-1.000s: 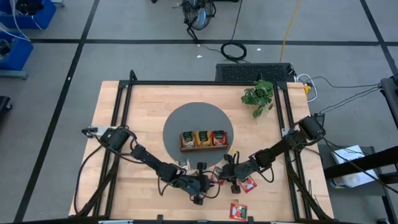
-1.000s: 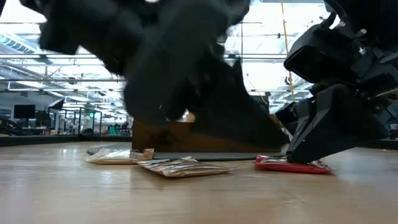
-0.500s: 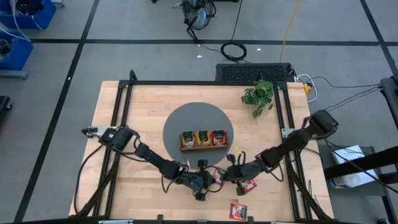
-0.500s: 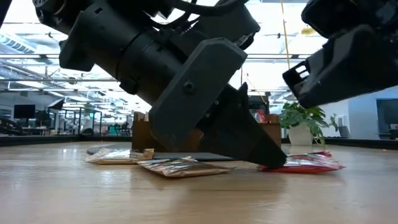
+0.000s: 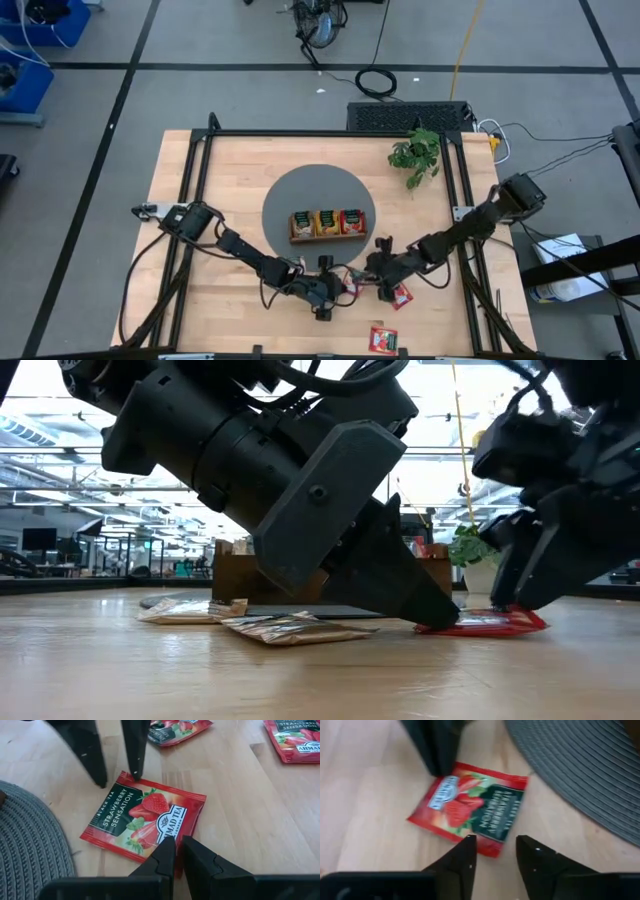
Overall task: Pick & Place Tea
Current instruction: Put the top right red tea bag into the right section of the wooden organizer
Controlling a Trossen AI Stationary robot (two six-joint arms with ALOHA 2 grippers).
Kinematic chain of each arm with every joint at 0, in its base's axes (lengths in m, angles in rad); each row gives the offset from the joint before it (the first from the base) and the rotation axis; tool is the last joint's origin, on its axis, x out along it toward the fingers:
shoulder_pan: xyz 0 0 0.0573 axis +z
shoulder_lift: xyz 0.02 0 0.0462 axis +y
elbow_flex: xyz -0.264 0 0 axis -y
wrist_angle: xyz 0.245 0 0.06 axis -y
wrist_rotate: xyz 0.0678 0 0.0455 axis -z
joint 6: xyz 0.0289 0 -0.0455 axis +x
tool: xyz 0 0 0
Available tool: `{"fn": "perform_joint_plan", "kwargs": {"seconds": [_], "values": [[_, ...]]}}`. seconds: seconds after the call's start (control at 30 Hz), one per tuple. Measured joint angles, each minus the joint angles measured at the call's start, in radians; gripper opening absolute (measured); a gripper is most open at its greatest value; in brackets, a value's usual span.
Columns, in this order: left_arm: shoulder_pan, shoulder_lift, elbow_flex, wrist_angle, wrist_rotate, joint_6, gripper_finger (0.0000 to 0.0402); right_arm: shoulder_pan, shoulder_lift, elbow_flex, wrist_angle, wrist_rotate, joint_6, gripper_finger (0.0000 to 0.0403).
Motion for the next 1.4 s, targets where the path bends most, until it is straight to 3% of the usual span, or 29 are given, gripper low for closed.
{"fn": "perform_joint_plan", "kwargs": {"seconds": [0.2, 0.27, 0.37, 0.57, 0.77, 1.2, 1.4], "values": [[0.002, -0.001, 0.0, -0.01, 0.021, -0.004, 0.0042, -0.044, -0.018, 0.0, -0.009, -0.041, 0.059, 0.0178], [0.002, -0.001, 0.0, -0.01, 0.021, -0.006, 0.0042, -0.06, -0.024, 0.0, -0.012, -0.11, 0.107, 0.0185], [0.003, -0.001, 0.0, -0.01, 0.022, -0.007, 0.0042, -0.079, -0.026, 0.0, -0.003, -0.229, 0.193, 0.0185], [0.009, -0.001, -0.001, -0.01, 0.028, -0.023, 0.0042, -0.111, -0.027, -0.026, 0.013, -0.314, 0.246, 0.0169], [0.009, 0.001, -0.002, 0.0, 0.028, -0.021, 0.0042, -0.154, -0.028, -0.086, 0.136, -0.34, 0.269, 0.0165], [0.023, 0.003, -0.003, 0.04, 0.028, -0.018, 0.0042, -0.17, 0.013, -0.106, 0.196, -0.395, 0.298, 0.0163], [0.027, 0.03, -0.003, 0.099, 0.022, -0.011, 0.0042, -0.17, 0.014, -0.106, 0.192, -0.394, 0.237, 0.0119]]}}
